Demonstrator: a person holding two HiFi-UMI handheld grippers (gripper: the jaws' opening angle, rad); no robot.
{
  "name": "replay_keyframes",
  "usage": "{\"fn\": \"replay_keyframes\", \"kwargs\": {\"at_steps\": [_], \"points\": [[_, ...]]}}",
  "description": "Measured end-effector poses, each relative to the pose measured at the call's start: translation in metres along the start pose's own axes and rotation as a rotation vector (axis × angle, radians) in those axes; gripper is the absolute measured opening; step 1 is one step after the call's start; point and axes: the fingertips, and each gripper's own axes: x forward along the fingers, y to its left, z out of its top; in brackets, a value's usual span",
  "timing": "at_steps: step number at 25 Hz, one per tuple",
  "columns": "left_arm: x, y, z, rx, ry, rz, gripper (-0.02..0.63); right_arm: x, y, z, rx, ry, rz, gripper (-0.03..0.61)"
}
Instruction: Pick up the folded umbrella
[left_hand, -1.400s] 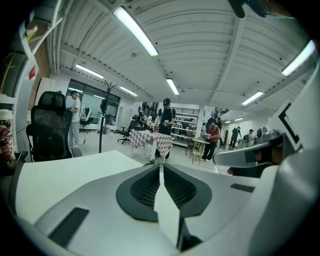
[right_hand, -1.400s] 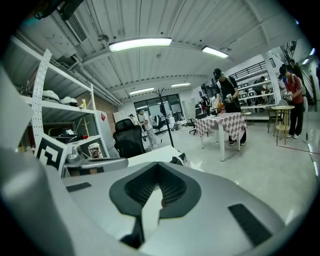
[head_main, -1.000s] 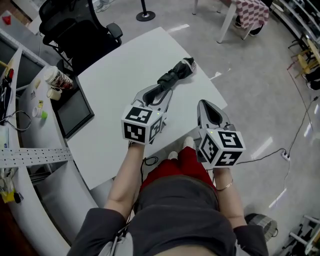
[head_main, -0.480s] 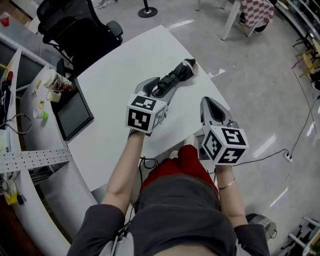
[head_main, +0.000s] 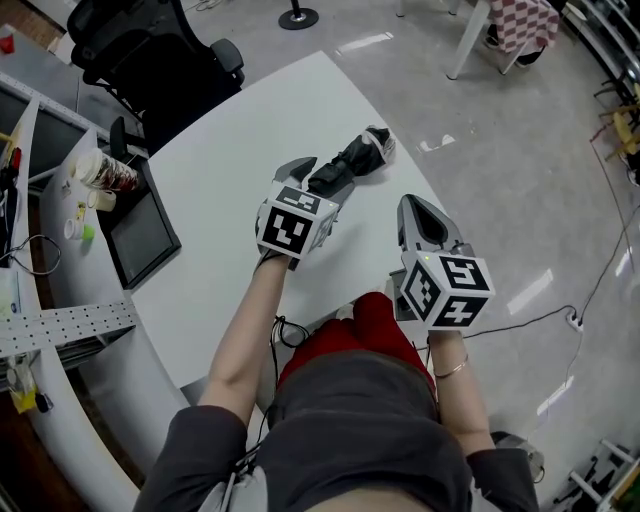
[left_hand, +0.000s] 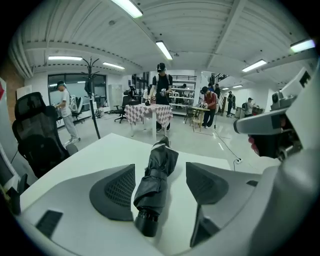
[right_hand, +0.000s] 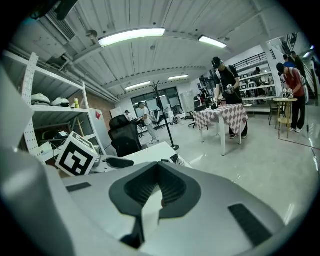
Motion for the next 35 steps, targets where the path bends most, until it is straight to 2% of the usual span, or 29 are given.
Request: {"fn": "replay_keyframes", "kwargs": {"at_steps": [15,23,35], "points": [[0.054,0.010,0.011,0.065,0.117,-0.029,0.307,0.042,-0.034,0.011,0.018,0.046,0.023,0.018],[0.084,0.006,-0.002,0.074,0.203,-0.068,0.308,0.060,-0.051,0.005,0.036,0.085,0.028,0.018],[0.111,0.007,-0.015,0.078,0.278,-0.086,0.308,0.078,-0.069,-0.004,0.054,0.129,0.038,0.018]]}}
